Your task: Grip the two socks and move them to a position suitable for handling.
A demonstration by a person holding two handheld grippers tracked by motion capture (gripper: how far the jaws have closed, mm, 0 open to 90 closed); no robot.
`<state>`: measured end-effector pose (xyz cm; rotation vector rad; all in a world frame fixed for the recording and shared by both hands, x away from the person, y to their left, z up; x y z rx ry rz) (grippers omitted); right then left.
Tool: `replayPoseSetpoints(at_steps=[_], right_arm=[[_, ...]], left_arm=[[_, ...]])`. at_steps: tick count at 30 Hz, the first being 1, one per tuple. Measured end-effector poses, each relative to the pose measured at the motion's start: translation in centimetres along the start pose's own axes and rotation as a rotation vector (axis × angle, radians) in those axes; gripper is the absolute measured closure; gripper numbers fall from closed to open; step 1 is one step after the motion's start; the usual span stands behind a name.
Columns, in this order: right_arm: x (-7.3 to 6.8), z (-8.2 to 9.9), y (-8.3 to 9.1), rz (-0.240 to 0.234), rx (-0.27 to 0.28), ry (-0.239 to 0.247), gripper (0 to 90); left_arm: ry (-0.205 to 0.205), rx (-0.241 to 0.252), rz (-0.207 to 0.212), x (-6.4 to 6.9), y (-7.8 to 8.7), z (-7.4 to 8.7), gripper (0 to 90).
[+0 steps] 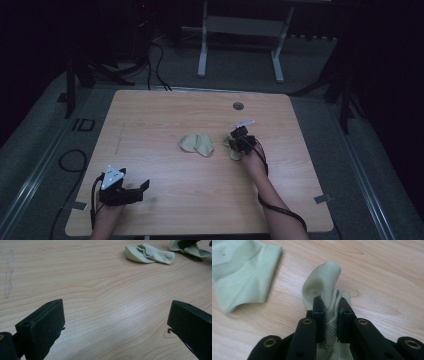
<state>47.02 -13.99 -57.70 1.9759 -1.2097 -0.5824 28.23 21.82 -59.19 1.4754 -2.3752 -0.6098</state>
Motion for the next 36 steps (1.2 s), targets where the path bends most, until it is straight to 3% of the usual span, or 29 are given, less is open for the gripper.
replayPoseSetpoints(at_steps=[8, 16, 20, 24, 28, 30, 34, 36], right_arm=[[-0.6, -0.9, 2.6, -0.057, 0.008, 0.051, 79.9], [-1.4, -1.5, 6.6, -0.106, 0.054, 0.103, 79.9], [-2.1, -1.5, 9.4, -0.132, 0.089, 0.162, 79.9], [-2.8, -1.2, 10.8, -0.161, 0.096, 0.193, 79.9], [-3.8, 0.0, 12.2, -0.207, 0.103, 0.239, 79.9], [-4.7, 1.3, 12.8, -0.237, 0.11, 0.29, 79.8], [-5.9, 3.5, 12.3, -0.268, 0.095, 0.36, 79.7], [-6.3, 4.7, 11.6, -0.277, 0.068, 0.369, 79.7]], left_arm=[[-0.007, -0.001, 0.003, 0.1, 0.0, 0.0, 1.1], [-0.006, 0.0, 0.0, 0.1, 0.0, 0.0, 1.1], [-0.005, -0.001, 0.002, 0.1, 0.0, -0.1, 1.1], [-0.007, -0.002, 0.0, 0.2, -0.1, -0.1, 1.1], [-0.008, -0.004, 0.001, 0.2, -0.2, -0.1, 1.1], [-0.014, -0.007, 0.002, 0.2, -0.3, -0.1, 1.1], [-0.013, -0.013, 0.006, 0.3, -0.4, 0.0, 1.1], [-0.013, -0.012, 0.006, 0.3, -0.4, 0.0, 1.1]])
Point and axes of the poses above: each handheld gripper's, and its own axes: y roughly backward along the jaws, z roughly out of its underside, x roughly to its right, the point moved 5 cm from there along -y, roughly forward along the jaws, and after that the axes turned 6 degrees about -y, right-handed, at the moved point
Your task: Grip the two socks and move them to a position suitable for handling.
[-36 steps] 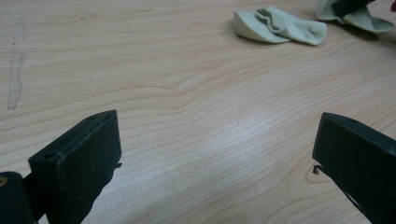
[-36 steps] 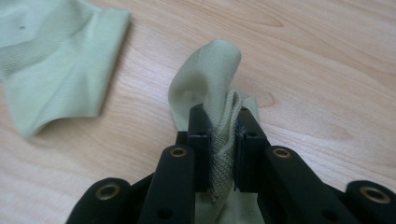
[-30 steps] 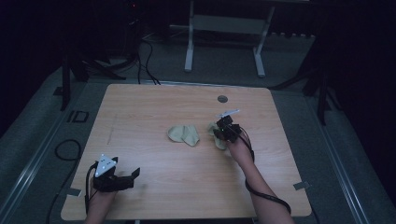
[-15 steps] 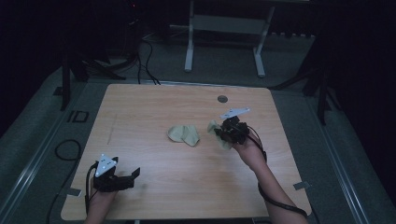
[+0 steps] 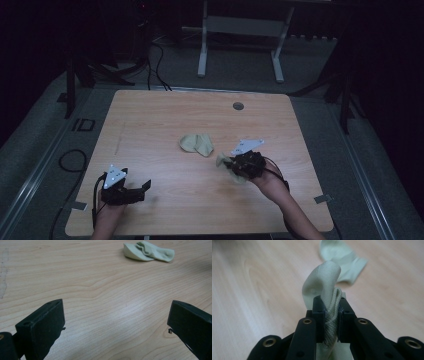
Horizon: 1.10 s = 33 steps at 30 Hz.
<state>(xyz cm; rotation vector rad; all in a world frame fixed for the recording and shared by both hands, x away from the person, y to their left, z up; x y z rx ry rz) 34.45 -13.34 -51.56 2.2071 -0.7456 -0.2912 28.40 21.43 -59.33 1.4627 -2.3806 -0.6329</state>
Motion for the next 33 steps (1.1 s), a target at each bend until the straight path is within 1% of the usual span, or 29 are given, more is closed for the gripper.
replayPoseSetpoints(at_steps=[2, 3, 4, 5, 7, 9, 11, 13, 15, 16, 20, 22, 23, 24, 26, 28, 30, 32, 33], right_arm=[[-0.6, 1.1, -0.9, -0.005, -0.029, 0.015, 79.6], [-0.6, 1.1, -0.9, -0.005, -0.029, 0.015, 79.6], [-0.9, 1.6, -1.4, -0.01, -0.038, 0.009, 79.6], [-1.4, 2.4, -2.2, -0.027, -0.056, -0.003, 79.5], [-1.7, 3.2, -2.9, -0.014, -0.071, -0.011, 79.5], [-2.2, 3.9, -3.6, -0.02, -0.09, -0.006, 78.9], [-2.6, 4.4, -4.2, -0.033, -0.1, -0.017, 78.1], [-2.8, 4.8, -4.6, -0.033, -0.111, -0.016, 76.8], [-3.0, 5.1, -4.9, -0.04, -0.115, -0.028, 75.4], [-3.2, 5.3, -5.1, -0.036, -0.119, -0.028, 74.0], [-3.9, 5.4, -5.3, -0.021, -0.098, -0.04, 66.7], [-4.3, 5.5, -5.4, -0.021, -0.097, -0.034, 57.6], [-4.6, 5.5, -5.4, -0.018, -0.095, -0.04, 54.7], [-4.8, 5.5, -5.4, -0.009, -0.094, -0.04, 52.0], [-5.1, 5.5, -5.6, -0.016, -0.088, -0.038, 45.2], [-5.3, 5.5, -5.7, -0.015, -0.082, -0.052, 41.0], [-5.4, 5.3, -5.9, -0.017, -0.088, -0.051, 37.1], [-5.5, 5.2, -6.2, -0.009, -0.094, -0.067, 32.8], [-5.5, 5.1, -6.3, -0.01, -0.098, -0.063, 31.0]], left_arm=[[-0.001, 0.001, -0.001, 0.0, 0.0, 0.0, 1.1], [-0.001, 0.001, -0.001, 0.0, 0.0, 0.0, 1.1], [-0.001, 0.001, -0.001, 0.0, 0.0, 0.0, 1.1], [-0.002, 0.001, 0.001, 0.1, 0.0, 0.0, 1.1], [-0.003, 0.001, 0.003, 0.1, 0.0, 0.0, 1.1], [-0.004, 0.001, 0.005, 0.1, 0.0, 0.0, 1.1], [-0.005, 0.002, 0.006, 0.1, 0.0, -0.1, 1.1], [-0.007, 0.003, 0.01, 0.2, 0.0, -0.1, 1.1], [-0.012, 0.002, 0.015, 0.2, 0.0, -0.1, 1.1], [-0.014, 0.0, 0.013, 0.3, 0.0, -0.1, 1.1], [-0.015, -0.002, 0.026, 0.7, 0.0, -0.2, 1.1], [-0.02, 0.005, 0.035, 1.1, 0.1, -0.5, 1.1], [-0.022, 0.01, 0.039, 1.3, 0.1, -0.6, 1.1], [-0.029, 0.012, 0.049, 1.5, 0.1, -0.6, 1.1], [-0.042, 0.01, 0.059, 2.0, 0.1, -0.8, 1.1], [-0.068, -0.005, 0.069, 2.6, -0.1, -0.8, 1.1], [-0.094, -0.019, 0.09, 3.2, -0.2, -0.9, 1.0], [-0.109, -0.029, 0.117, 3.9, -0.4, -0.9, 1.0], [-0.117, -0.031, 0.129, 4.2, -0.5, -1.0, 1.1]])
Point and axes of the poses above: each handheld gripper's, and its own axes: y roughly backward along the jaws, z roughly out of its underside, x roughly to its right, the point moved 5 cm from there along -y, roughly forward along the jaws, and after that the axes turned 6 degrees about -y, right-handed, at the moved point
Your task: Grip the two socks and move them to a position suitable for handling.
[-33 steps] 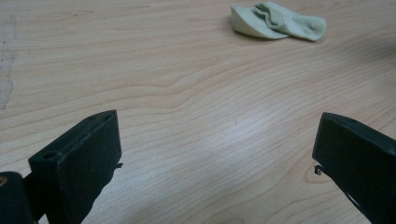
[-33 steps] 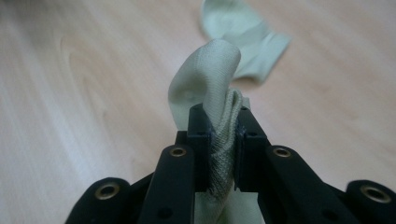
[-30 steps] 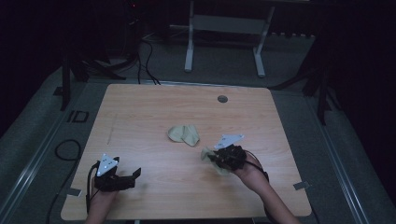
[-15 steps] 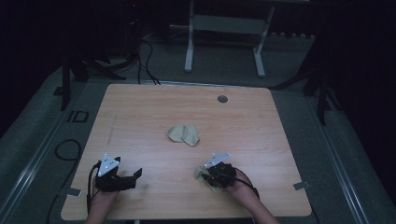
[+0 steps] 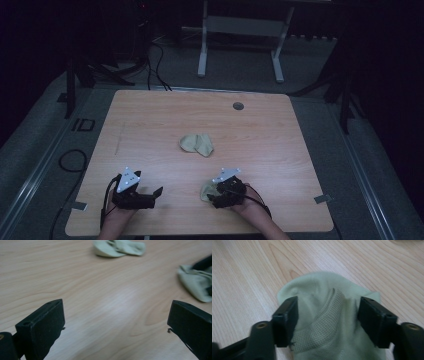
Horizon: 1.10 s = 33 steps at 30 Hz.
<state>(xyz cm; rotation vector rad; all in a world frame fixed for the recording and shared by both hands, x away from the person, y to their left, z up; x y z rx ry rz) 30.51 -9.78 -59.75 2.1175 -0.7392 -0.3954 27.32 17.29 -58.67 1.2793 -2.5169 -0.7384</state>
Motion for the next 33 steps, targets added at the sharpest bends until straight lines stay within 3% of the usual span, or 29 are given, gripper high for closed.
replayPoseSetpoints(at_steps=[3, 7, 10, 12, 13, 16, 17, 19, 21, 24, 28, 33], right_arm=[[-0.1, -0.3, -0.3, 0.005, -0.01, -0.007, 26.7], [-0.4, -0.6, -0.6, -0.001, -0.019, -0.012, 20.4], [-0.5, -0.8, -0.3, -0.021, -0.027, -0.017, 21.7], [-0.6, -1.1, 0.4, -0.042, -0.005, -0.02, 27.6], [-0.6, -1.2, 0.8, -0.054, 0.001, -0.019, 35.1], [-0.4, -1.5, 1.8, -0.055, 0.016, -0.011, 54.6], [-0.4, -1.6, 2.0, -0.059, 0.021, -0.01, 56.3], [-0.4, -1.7, 2.2, -0.06, 0.029, -0.025, 59.9], [-0.5, -1.5, 2.0, -0.059, 0.024, -0.026, 60.2], [-0.7, -1.2, 1.7, -0.056, 0.014, -0.034, 58.9], [-0.6, -0.5, 1.3, -0.044, -0.003, -0.034, 58.0], [-0.4, -0.1, 1.0, -0.044, -0.028, -0.041, 62.2]], left_arm=[[-0.023, -0.008, 0.028, 0.8, -0.4, -0.3, 1.1], [-0.026, -0.017, 0.121, 2.3, -0.9, -0.9, 1.3], [-0.063, -0.009, 0.151, 3.7, -1.2, -1.7, 10.4], [-0.112, 0.008, 0.185, 4.8, -1.4, -2.3, 21.9], [-0.128, 0.012, 0.202, 5.2, -1.5, -2.6, 26.6], [-0.174, 0.014, 0.289, 6.7, -1.9, -3.3, 52.4], [-0.177, 0.01, 0.325, 7.2, -2.1, -3.5, 58.7], [-0.201, -0.005, 0.356, 8.0, -2.6, -3.8, 70.4], [-0.231, -0.023, 0.37, 8.6, -3.3, -4.0, 81.0], [-0.26, -0.052, 0.396, 9.5, -4.5, -4.3, 88.8], [-0.308, -0.117, 0.419, 10.6, -6.5, -4.3, 89.3], [-0.356, -0.209, 0.381, 10.5, -8.6, -3.8, 89.3]])
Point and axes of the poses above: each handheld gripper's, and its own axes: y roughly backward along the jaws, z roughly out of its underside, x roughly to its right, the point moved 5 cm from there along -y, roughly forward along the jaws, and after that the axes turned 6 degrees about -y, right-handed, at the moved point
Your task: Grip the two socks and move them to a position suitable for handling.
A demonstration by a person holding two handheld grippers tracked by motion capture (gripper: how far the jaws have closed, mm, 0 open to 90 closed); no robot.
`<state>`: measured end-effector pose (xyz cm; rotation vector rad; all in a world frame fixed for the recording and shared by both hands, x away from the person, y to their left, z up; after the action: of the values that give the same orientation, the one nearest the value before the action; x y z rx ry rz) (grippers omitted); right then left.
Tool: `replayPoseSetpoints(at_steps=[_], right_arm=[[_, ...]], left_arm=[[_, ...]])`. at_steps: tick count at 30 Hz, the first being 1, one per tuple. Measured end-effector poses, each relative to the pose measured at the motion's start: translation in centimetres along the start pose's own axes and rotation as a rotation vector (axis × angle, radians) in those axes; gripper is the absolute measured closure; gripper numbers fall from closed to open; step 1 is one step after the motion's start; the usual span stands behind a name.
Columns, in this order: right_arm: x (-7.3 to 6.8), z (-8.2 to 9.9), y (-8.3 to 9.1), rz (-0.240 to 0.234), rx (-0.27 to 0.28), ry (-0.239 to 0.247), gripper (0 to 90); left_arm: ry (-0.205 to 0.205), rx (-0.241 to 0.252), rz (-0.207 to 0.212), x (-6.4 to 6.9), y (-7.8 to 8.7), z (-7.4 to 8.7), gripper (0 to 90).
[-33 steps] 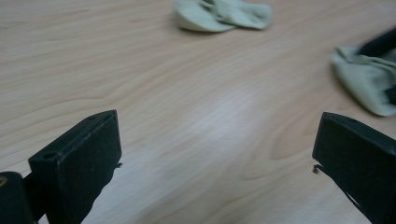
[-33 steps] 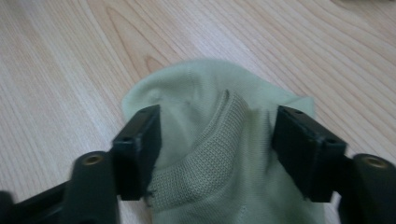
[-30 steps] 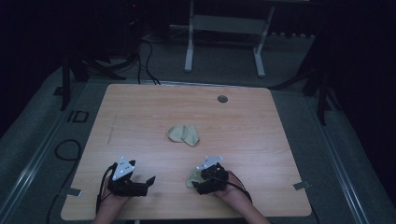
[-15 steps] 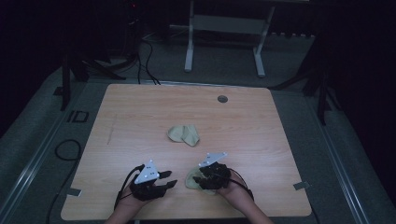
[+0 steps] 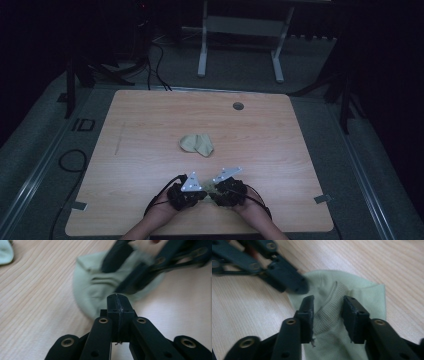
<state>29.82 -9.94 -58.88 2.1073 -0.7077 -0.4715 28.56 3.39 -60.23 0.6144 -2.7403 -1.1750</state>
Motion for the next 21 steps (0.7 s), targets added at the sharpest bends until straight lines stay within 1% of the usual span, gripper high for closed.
replayPoseSetpoints(at_steps=[2, 3, 5, 7, 8, 11, 12, 14, 15, 16, 17, 19, 20, 21], right_arm=[[0.0, 0.1, -0.1, -0.001, -0.004, 0.002, 65.5], [0.1, 0.2, -0.1, -0.004, -0.004, 0.004, 67.5], [0.1, 0.2, 0.1, -0.011, -0.009, 0.003, 74.0], [0.1, 0.3, 0.4, -0.008, -0.011, 0.029, 78.7], [0.1, 0.3, 0.7, -0.007, -0.01, 0.028, 80.6], [0.4, 0.3, 1.6, -0.009, 0.005, 0.021, 81.6], [0.5, 0.3, 2.0, -0.011, 0.016, 0.014, 81.6], [1.0, 0.3, 2.9, -0.003, 0.036, 0.001, 81.6], [1.0, 0.3, 2.9, -0.003, 0.036, 0.001, 81.6], [1.3, 0.3, 3.4, 0.001, 0.048, -0.011, 81.6], [2.1, 0.4, 4.5, 0.011, 0.068, -0.037, 81.6], [3.0, 0.7, 5.3, 0.022, 0.085, -0.063, 81.6], [3.4, 0.9, 5.6, 0.029, 0.089, -0.077, 81.6], [3.9, 1.1, 5.9, 0.035, 0.095, -0.09, 81.6]], left_arm=[[0.012, 0.008, -0.002, -0.2, -0.1, 0.0, 89.4], [0.003, 0.001, -0.008, -0.3, -0.1, 0.0, 89.5], [-0.007, 0.005, -0.008, -0.4, -0.1, 0.0, 89.5], [-0.016, 0.005, -0.009, -0.4, -0.1, 0.0, 89.5], [-0.015, 0.006, -0.008, -0.4, -0.1, 0.0, 89.5], [-0.016, 0.006, -0.008, -0.5, -0.1, 0.0, 89.5], [-0.016, 0.005, -0.012, -0.4, -0.1, 0.0, 89.5], [-0.032, 0.004, -0.02, -0.4, -0.1, 0.0, 89.5], [-0.032, 0.004, -0.02, -0.4, -0.1, 0.0, 89.5], [-0.03, 0.008, -0.02, -0.4, -0.2, 0.0, 89.5], [-0.032, 0.007, -0.019, -0.5, -0.1, 0.0, 89.5], [-0.035, 0.011, -0.013, -0.6, -0.2, 0.0, 89.5], [-0.024, 0.016, -0.012, -0.7, -0.2, 0.0, 89.5], [-0.028, 0.015, -0.01, -0.8, -0.2, 0.0, 89.5]])
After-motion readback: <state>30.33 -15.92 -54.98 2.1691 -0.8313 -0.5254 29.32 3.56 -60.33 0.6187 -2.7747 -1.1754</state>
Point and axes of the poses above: each handheld gripper's, and its own axes: y roughly backward along the jaws, z roughly out of its underside, x roughly to its right, the point moved 5 cm from there along -y, roughly forward along the jaws, and after that the axes turned 6 degrees about -y, right-handed, at the moved point
